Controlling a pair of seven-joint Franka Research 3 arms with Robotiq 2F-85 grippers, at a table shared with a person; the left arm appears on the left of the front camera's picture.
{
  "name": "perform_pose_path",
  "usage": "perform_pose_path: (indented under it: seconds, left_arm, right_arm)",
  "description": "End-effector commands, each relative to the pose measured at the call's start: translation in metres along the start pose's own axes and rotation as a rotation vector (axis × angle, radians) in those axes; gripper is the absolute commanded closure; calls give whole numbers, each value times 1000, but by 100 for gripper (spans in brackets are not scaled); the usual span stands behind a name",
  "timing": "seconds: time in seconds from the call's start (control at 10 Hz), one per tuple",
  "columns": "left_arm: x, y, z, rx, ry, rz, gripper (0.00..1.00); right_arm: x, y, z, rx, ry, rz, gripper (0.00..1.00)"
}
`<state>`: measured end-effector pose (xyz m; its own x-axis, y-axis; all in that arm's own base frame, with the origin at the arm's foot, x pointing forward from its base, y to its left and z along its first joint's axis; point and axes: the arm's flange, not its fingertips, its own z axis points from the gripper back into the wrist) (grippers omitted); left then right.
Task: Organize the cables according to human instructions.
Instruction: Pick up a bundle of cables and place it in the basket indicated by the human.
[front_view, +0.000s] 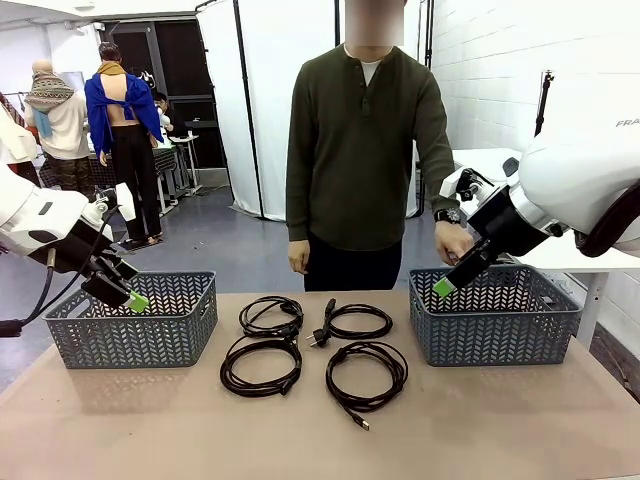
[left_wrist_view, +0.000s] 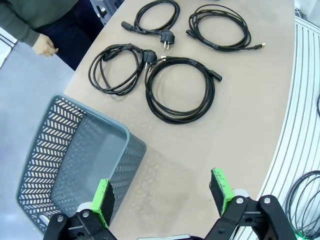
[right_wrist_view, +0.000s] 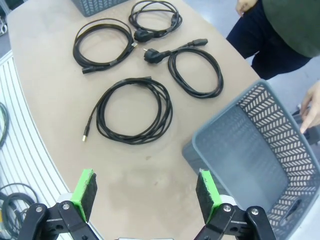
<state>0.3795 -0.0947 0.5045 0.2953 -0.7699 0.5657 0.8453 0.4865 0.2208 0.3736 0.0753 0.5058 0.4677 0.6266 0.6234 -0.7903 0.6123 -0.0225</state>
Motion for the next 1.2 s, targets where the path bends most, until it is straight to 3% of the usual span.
perform_pose_path:
  seconds: [0.0, 1.1]
  left_arm:
    - [-2, 2, -1, -9, -8, -2, 0]
    - [-2, 2, -1, -9, -8, -2, 0]
  right_arm:
    - [-1, -1, -3, 20, -13, 6, 0]
    - [-1, -1, -3, 20, -13, 6, 0]
